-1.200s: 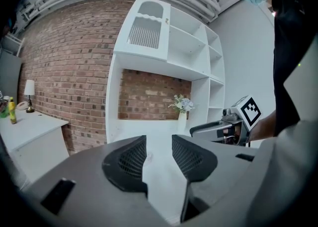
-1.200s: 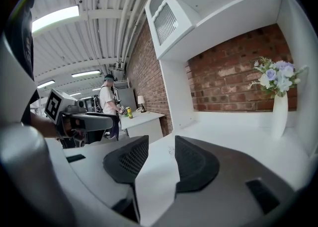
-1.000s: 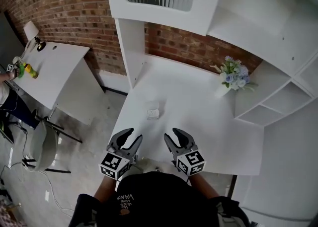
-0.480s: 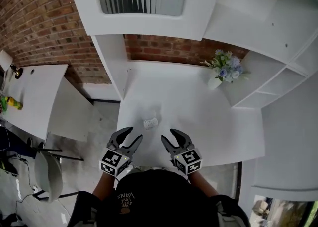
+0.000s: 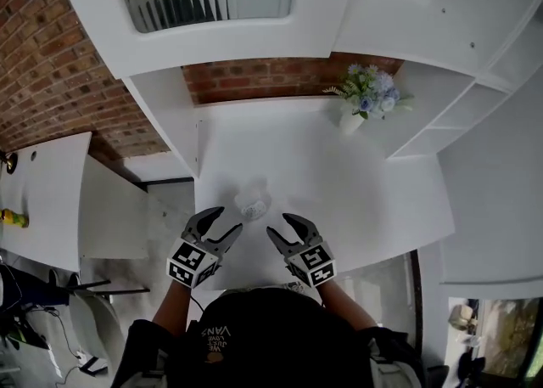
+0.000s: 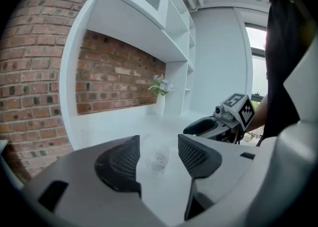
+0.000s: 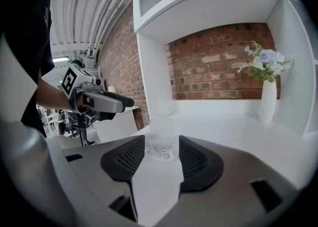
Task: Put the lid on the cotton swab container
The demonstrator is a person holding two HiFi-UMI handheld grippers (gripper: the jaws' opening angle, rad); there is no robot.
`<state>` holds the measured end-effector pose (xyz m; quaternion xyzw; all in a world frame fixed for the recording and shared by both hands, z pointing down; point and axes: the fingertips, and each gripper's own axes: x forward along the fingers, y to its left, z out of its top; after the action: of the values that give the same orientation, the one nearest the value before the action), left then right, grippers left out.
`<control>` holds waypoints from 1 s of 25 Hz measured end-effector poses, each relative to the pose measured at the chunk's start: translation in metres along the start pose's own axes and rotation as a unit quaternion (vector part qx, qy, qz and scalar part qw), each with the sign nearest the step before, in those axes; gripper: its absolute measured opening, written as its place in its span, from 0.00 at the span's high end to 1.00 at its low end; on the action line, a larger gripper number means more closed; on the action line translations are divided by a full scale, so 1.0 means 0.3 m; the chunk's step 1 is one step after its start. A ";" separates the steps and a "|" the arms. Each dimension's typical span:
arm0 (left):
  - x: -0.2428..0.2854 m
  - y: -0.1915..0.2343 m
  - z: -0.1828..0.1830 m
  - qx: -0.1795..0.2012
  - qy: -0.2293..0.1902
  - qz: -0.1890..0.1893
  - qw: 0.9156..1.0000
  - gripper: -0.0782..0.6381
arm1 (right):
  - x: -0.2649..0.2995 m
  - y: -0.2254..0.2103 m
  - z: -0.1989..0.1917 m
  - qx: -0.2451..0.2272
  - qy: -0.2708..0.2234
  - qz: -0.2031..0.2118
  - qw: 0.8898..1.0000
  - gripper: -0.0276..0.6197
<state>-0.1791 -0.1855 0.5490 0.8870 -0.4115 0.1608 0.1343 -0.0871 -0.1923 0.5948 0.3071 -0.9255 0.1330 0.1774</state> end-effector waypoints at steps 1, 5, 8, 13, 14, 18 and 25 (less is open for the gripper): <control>0.010 0.004 -0.008 0.005 0.007 -0.011 1.000 0.58 | 0.007 0.002 -0.007 0.002 0.002 -0.004 1.000 0.66; 0.054 0.018 -0.047 0.039 0.042 -0.049 0.997 0.55 | 0.041 -0.002 -0.034 0.003 0.011 -0.015 1.000 0.66; 0.081 0.033 -0.067 0.056 0.054 -0.068 0.995 0.54 | 0.078 -0.012 -0.057 -0.001 0.020 -0.019 1.000 0.66; 0.111 0.050 -0.124 0.073 0.083 -0.101 0.989 0.52 | 0.137 -0.011 -0.099 -0.008 0.039 -0.020 0.999 0.66; 0.115 0.056 -0.133 0.076 0.087 -0.106 0.988 0.52 | 0.149 -0.010 -0.107 -0.010 0.042 -0.020 0.999 0.66; 0.135 0.070 -0.156 0.092 0.101 -0.127 0.982 0.51 | 0.185 -0.012 -0.134 -0.010 0.051 -0.022 0.998 0.66; 0.170 0.070 -0.179 0.124 0.124 -0.159 0.972 0.50 | 0.221 -0.010 -0.154 -0.008 0.053 -0.023 0.998 0.65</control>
<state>-0.1734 -0.2137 0.6205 0.9238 -0.2221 0.2961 0.0976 -0.1235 -0.2129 0.6641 0.3193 -0.9084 0.1379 0.2320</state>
